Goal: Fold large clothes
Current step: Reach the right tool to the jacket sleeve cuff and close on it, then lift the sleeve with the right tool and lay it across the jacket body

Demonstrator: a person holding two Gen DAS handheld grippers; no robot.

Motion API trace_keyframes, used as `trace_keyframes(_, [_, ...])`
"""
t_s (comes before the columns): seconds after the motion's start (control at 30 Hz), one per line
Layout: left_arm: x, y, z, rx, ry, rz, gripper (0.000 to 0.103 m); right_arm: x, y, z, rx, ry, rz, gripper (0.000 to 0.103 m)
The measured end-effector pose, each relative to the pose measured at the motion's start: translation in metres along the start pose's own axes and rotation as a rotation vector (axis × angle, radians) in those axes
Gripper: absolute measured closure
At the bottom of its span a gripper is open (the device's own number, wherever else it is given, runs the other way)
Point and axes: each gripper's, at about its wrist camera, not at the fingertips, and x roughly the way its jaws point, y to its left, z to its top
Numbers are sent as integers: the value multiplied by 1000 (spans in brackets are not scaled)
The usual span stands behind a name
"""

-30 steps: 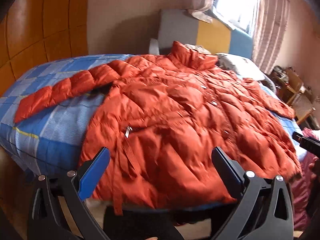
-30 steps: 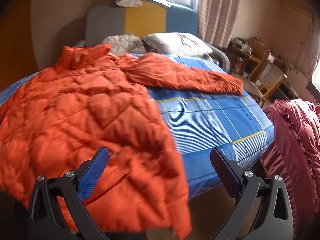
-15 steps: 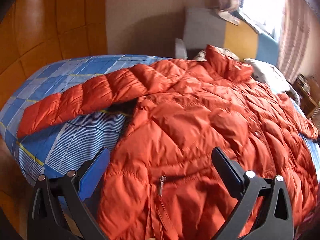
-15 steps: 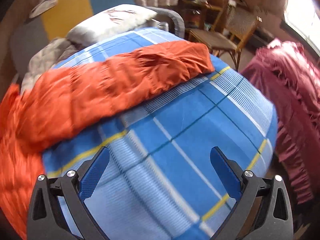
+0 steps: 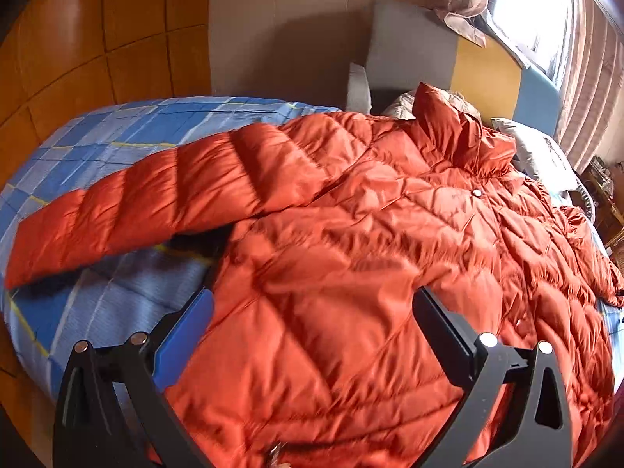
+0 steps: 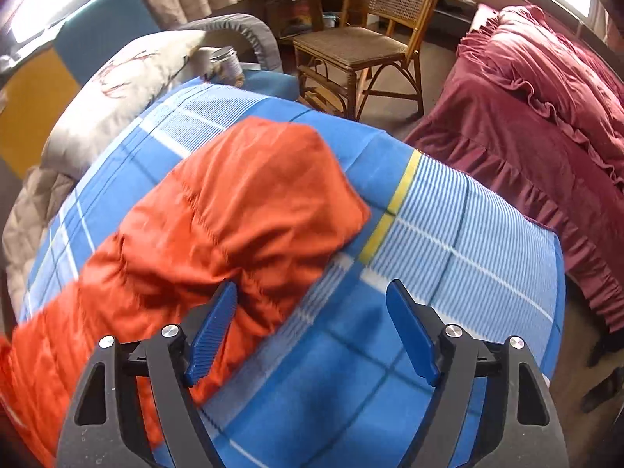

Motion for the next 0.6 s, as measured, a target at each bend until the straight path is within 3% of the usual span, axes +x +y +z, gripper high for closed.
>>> trace_keyframes(0.13, [15,-11,12,28,2,33,2,10,-1,17,56,13,25,37])
trace_keyframes(0.23, [26,-12,19,19,3,53,2,14,3,25,68,10,28,54])
trace_keyframes(0.3, [36,-11,22,5,15,64,2,14,3,28,68,9,27,81])
trace_keyframes(0.37, [40,-10,23,13,23,72,2,11,7,29,42,3,28,91])
trace_keyframes(0.43, [42,-10,24,26,21,71,2,3,15,29,-9,-24,12,95])
trace_keyframes(0.6, [40,-12,23,59,22,47,3,-29,38,28,-76,-100,36,96])
